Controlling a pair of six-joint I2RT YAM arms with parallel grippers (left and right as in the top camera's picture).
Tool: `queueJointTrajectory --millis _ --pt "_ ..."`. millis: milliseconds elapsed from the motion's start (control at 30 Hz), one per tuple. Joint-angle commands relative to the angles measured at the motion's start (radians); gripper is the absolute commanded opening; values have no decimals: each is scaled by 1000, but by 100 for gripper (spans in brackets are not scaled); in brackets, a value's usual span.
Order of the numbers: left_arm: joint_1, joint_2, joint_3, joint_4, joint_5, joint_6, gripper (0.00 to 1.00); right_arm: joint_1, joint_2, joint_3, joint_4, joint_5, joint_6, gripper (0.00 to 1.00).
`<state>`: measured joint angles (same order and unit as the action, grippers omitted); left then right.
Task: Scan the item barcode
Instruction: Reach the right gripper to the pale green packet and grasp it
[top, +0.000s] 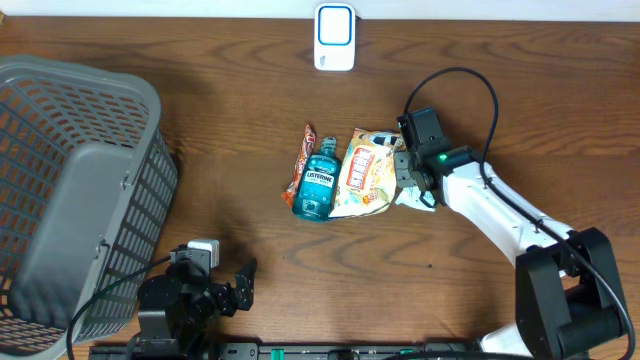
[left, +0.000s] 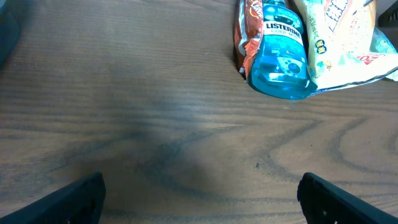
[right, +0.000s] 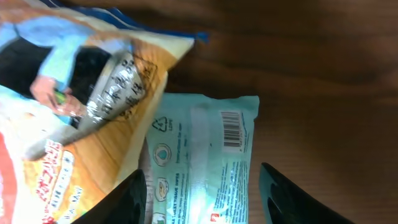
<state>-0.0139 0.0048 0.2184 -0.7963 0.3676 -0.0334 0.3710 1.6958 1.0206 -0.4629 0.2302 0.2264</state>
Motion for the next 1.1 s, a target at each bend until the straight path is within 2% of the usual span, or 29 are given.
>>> queueJointTrajectory --millis 0,100,400,467,567,733,800,933,1067 --pt "3 -1 -2 -59 14 -9 98 12 6 -23 19 14 5 54" --pt "3 -1 -2 -59 14 -9 98 23 6 -23 27 -5 5 58" --pt "3 -1 -2 -59 14 -9 98 61 125 -25 26 6 5 55" --pt "3 -1 -2 -59 14 -9 98 63 158 -25 4 42 5 46" --pt "3 -1 -2 -59 14 -9 98 63 176 -25 -17 110 6 38" --pt "3 -1 -2 -59 14 -9 98 63 150 13 -69 134 6 2" --pt "3 -1 -2 -59 14 -9 98 61 132 49 -118 119 21 1" --pt "3 -1 -2 -59 14 -9 98 32 83 157 -252 -48 -11 1" --pt "3 -1 -2 -59 14 -9 98 -28 40 257 -365 -401 -197 1"
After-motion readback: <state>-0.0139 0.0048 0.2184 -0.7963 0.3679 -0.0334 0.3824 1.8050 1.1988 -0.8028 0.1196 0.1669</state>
